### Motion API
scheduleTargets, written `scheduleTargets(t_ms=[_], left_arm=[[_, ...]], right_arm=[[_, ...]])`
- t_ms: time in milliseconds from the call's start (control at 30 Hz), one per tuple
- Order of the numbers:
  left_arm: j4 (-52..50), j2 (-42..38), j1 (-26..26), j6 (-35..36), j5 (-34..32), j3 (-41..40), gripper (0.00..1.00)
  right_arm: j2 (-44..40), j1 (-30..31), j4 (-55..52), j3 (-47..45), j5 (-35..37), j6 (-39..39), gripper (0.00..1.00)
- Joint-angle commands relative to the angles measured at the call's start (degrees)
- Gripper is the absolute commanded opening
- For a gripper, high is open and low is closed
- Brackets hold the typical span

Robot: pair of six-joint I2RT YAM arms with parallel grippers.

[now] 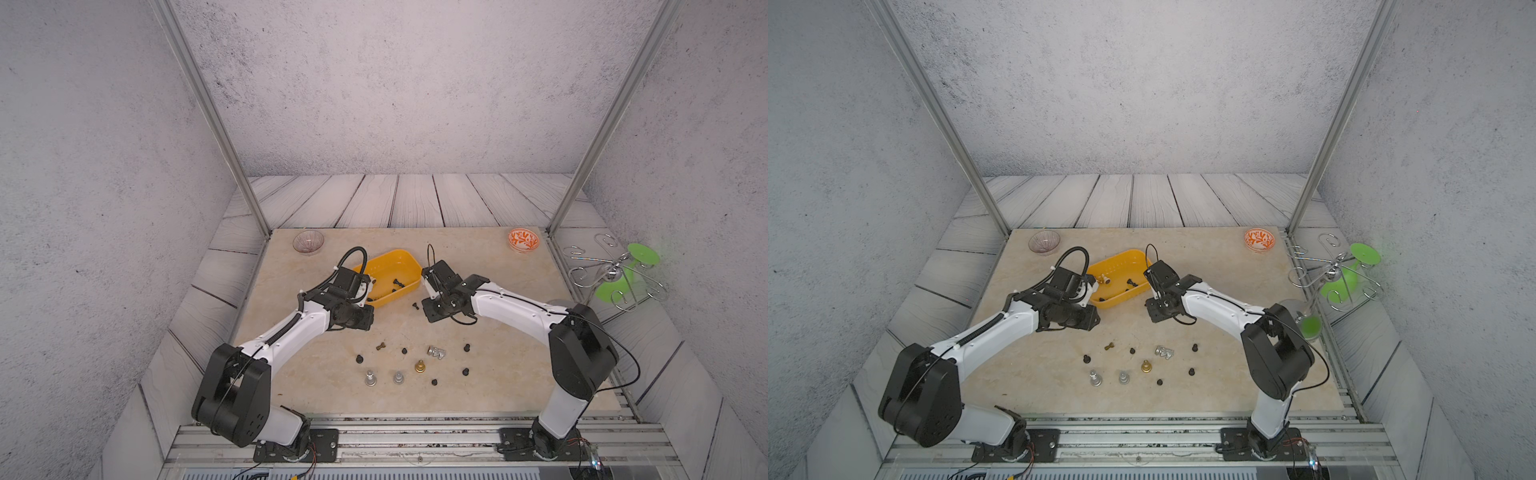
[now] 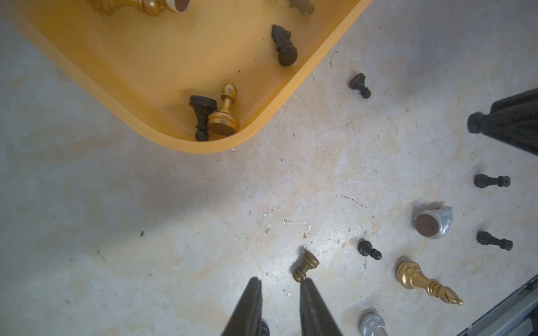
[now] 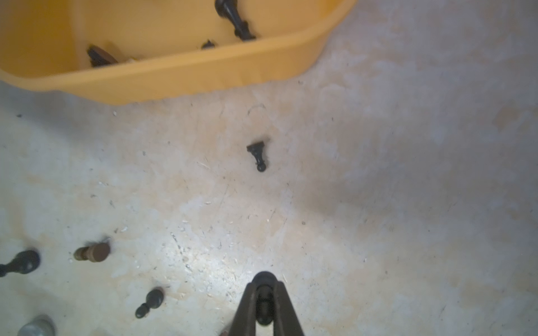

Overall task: Put the chess pieces into the storage box
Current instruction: Pick up the chess piece at the center of the board, then place the chess piece in the storage box.

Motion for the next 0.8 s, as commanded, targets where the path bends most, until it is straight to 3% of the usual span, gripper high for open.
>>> scheduleTargets(t_ms=[0, 767], left_arm=[[-0.05, -1.45, -0.28, -0.08, -0.51, -0.01, 0.27], [-0.72, -3.7, -0.28, -0.59, -1.29, -1.63, 0.27]], right_arm=[[-2.04, 0.31, -2.26, 3.55, 0.49, -2.36, 0.13], [23.38, 0.22, -5.46, 40.11, -4.48, -8.84, 0.13]])
